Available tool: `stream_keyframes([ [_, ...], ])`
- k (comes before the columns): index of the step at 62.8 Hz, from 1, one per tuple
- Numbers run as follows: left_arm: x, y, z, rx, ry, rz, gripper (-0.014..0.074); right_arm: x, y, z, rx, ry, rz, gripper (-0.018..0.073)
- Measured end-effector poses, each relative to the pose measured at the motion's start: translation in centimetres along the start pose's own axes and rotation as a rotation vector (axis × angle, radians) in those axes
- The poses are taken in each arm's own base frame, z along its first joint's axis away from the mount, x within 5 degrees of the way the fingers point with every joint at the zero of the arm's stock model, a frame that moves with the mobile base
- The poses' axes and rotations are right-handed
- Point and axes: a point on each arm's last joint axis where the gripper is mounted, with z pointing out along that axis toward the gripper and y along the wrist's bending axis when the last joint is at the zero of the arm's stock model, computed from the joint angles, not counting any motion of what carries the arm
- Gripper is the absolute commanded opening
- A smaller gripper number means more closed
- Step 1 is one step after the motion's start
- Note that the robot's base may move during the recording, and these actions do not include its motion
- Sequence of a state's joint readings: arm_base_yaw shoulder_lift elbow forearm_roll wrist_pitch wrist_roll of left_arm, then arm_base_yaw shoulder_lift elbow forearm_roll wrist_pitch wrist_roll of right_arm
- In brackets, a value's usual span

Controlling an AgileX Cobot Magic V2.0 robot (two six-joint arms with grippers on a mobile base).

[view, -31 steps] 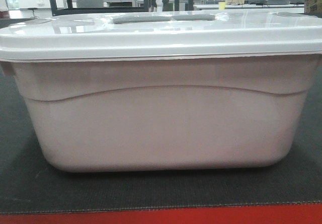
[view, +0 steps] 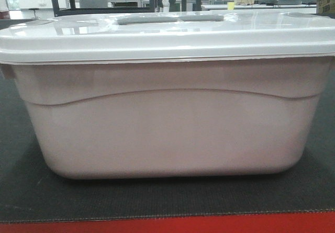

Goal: Grab white bin and place on right shelf
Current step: 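Move both grippers down to the lid clips on opposite bin ends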

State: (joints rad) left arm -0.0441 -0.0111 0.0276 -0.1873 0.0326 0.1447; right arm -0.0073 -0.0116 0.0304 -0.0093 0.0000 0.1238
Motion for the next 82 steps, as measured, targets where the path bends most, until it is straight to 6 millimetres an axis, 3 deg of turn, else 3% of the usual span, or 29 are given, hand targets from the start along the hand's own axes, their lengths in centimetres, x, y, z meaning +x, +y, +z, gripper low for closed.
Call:
stream_keyframes([
  [34,-0.1,0.0,0.0,-0.002,-0.014,-0.018,-0.0127,0.0,0.0,0.0,0.000,0.000,0.000,0.0074],
  [48,-1.8,0.3,-0.2,-0.027,-0.183,-0.021,-0.0126,-0.8,0.1,0.0,-0.009,-0.070,0.000,0.0074],
  [54,-4.3,0.0,-0.6,-0.014,-0.221,-0.007,-0.0125,-3.4,0.4,-0.4,-0.018,-0.152,0.000,0.0074],
  [68,-13.6,-0.7,-2.5,0.011,-0.262,0.073,-0.0106,-13.1,1.5,-2.2,-0.046,-0.393,0.000,0.0078],
  [76,-17.2,-0.9,-1.9,0.023,-0.192,0.078,0.0008,-17.4,2.0,-1.3,-0.047,-0.404,0.000,0.0088],
  [82,-18.5,-1.1,-0.5,0.032,-0.104,0.078,0.0129,-19.0,2.2,0.4,-0.041,-0.352,0.000,0.0162],
])
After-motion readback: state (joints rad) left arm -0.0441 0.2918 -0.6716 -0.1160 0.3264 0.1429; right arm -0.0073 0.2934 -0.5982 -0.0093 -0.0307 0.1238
